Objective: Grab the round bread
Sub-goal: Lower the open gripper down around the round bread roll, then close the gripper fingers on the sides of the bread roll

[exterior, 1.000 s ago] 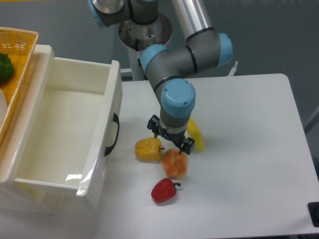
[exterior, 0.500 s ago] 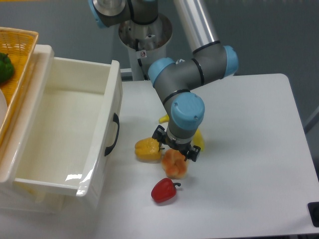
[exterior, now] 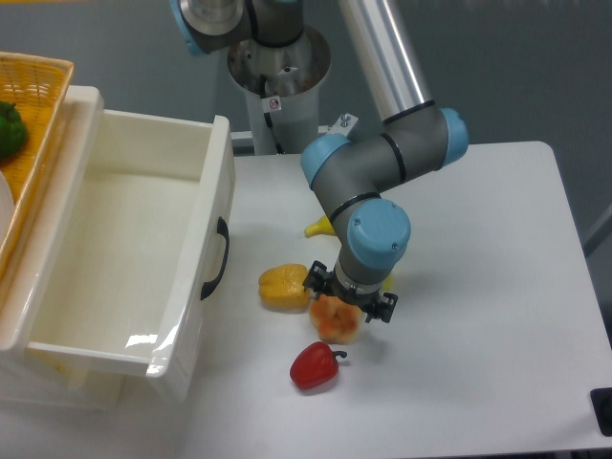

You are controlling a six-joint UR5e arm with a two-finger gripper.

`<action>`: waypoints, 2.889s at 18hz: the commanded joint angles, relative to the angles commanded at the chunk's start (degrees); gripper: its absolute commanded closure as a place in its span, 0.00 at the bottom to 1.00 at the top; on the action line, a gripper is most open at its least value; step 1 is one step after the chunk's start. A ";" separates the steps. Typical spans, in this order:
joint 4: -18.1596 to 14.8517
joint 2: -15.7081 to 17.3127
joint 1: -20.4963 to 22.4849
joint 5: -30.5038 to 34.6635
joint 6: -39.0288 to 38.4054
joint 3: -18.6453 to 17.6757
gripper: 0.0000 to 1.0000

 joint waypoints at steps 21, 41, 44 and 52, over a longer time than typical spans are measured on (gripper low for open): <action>2.55 -3.16 -1.23 0.62 -3.70 0.00 0.00; 2.64 -3.96 -2.11 3.16 -3.70 0.35 0.08; 2.55 -3.96 -2.11 3.16 -3.79 0.35 0.31; 2.46 -3.87 -2.11 3.08 -3.44 0.62 0.77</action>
